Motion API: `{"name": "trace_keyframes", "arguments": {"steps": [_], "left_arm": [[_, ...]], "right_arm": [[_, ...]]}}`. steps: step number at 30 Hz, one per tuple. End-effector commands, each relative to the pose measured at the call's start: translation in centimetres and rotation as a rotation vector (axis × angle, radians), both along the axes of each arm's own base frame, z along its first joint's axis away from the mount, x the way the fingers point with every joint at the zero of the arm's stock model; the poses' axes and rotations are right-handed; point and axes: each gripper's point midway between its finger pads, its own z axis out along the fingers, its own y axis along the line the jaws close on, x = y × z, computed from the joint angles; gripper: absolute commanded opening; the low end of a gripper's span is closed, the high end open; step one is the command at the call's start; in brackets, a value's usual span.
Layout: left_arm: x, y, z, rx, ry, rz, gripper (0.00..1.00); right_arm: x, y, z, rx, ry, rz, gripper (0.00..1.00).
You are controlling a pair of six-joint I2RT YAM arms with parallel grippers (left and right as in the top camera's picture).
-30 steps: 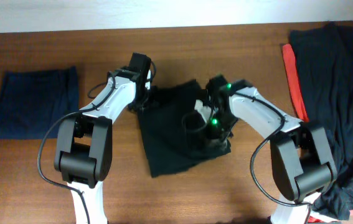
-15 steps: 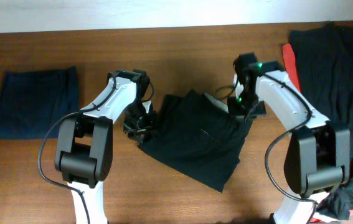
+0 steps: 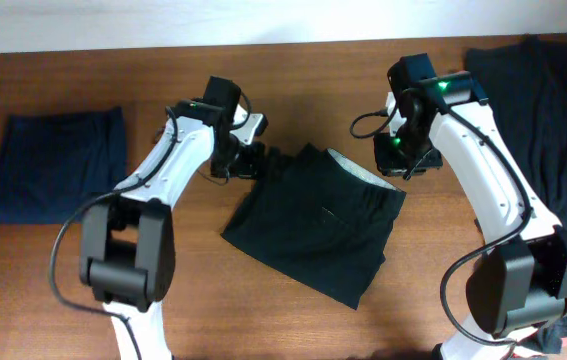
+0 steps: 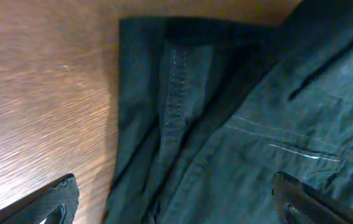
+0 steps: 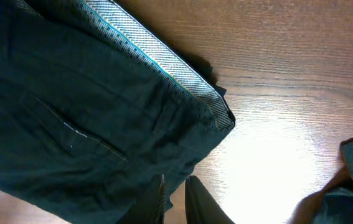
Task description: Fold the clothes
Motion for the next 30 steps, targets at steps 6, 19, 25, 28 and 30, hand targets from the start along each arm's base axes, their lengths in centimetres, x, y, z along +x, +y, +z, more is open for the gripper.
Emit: {"name": "trace_keyframes", "arguments": {"steps": [6,19,25,28,30], "left_arm": [[-3.3,-3.8,-5.2,-0.118,0.185,-0.119,0.99],[0.4,4.7,-2.7,0.311,0.118,0.038,0.0],[2.2,16.4,6.7,0.605,-0.007,0.226,0.0],[1.9,20.9,11.0,0.729,-0.094,0.317,0.0],[1.4,23.5,14.1,0.787,-0.158,0.378,0.0]], "right_arm": [[0.1,-0.1,1.2,-0.008,-0.034,-0.006,0.16],[0.1,-2.2,1.2,-0.057,-0.024,-0.046,0.16],[-0.2,-5.1,1.1,-0.06,0.002,-0.126,0.16],[-0.5,-6.1,1.1,-0.061,0.014,-0.152,0.16],[-0.5,-6.3,1.1,-0.061,0.014,-0.158,0.16]]}}
